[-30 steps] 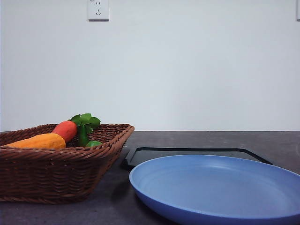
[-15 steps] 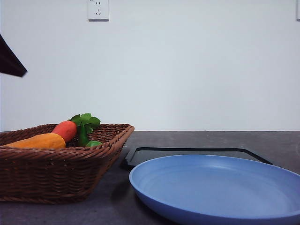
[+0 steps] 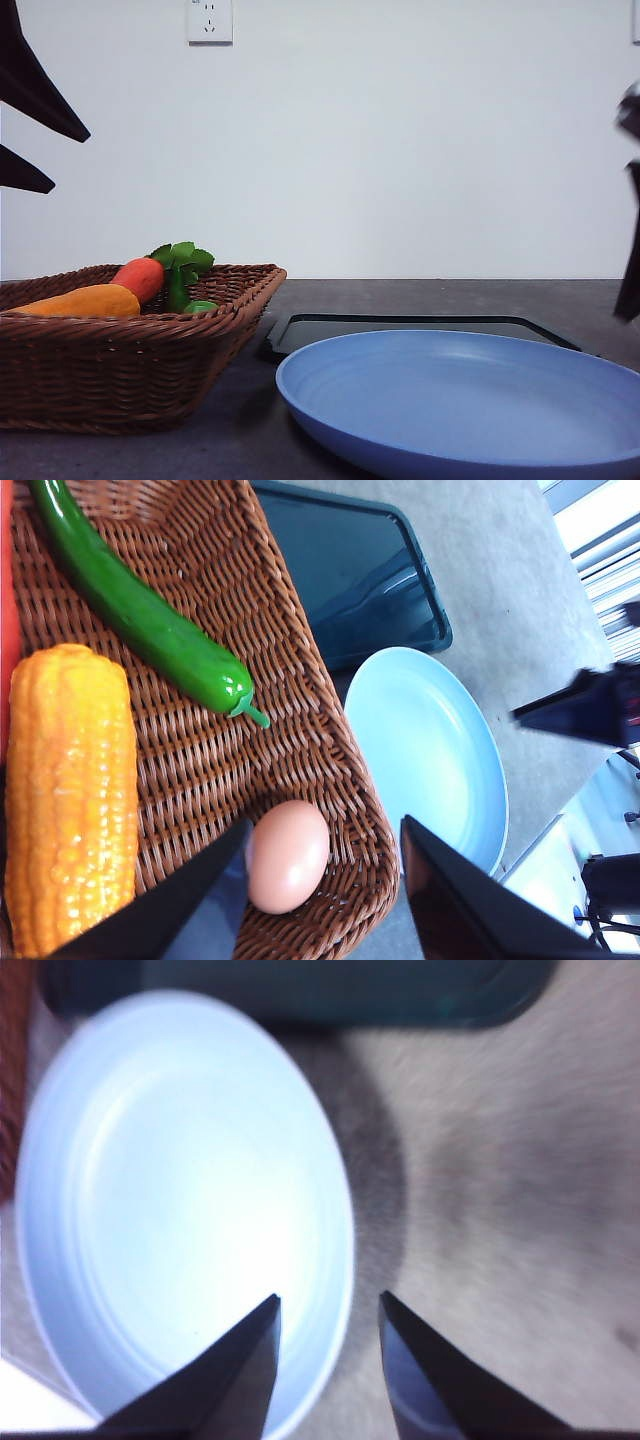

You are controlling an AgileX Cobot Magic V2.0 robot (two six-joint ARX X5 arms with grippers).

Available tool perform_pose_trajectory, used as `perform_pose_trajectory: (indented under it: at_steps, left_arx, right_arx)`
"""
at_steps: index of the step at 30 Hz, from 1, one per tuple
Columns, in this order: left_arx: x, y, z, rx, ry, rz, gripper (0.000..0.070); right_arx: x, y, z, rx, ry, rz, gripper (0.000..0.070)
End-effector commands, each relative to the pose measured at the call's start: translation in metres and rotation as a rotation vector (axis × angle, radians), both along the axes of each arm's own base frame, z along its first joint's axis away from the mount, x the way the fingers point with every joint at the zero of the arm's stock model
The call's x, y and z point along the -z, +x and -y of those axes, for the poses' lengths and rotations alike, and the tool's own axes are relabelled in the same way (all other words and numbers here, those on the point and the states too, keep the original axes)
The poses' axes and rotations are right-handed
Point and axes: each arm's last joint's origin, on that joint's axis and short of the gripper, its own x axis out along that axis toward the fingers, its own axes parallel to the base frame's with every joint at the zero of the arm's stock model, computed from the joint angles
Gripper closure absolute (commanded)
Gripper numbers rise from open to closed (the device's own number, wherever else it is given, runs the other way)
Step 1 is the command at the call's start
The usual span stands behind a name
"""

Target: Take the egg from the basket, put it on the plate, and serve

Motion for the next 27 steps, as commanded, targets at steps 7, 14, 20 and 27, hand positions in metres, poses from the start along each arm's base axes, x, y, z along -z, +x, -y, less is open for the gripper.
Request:
perform_pose_trajectory:
  at_steps: [7, 14, 20, 27]
  left_arx:
    - [-0.006, 0.003, 0.001, 0.01, -0.011, 0.022, 0.0394]
    - [-0.006, 0.003, 0.001, 0.011, -0.011, 0.025, 0.0394]
    - [-0.006, 0.003, 0.001, 0.013, -0.01, 0.026, 0.0359]
    - [-0.006, 0.003, 0.007, 0.047, -0.005, 0.028, 0.0205]
  right_arx:
    - [0.028, 0.017, -0.014, -0.054, -0.008, -0.065, 0.0502]
    - [0.034, 0.022, -0.019, -0.052, -0.003, -0.074, 0.0663]
    - [0.032, 0.022, -0.018, -0.033, 0.004, -0.069, 0.07]
    - [0.012, 0.012, -0.011, -0.009, 0.014, -0.018, 0.07]
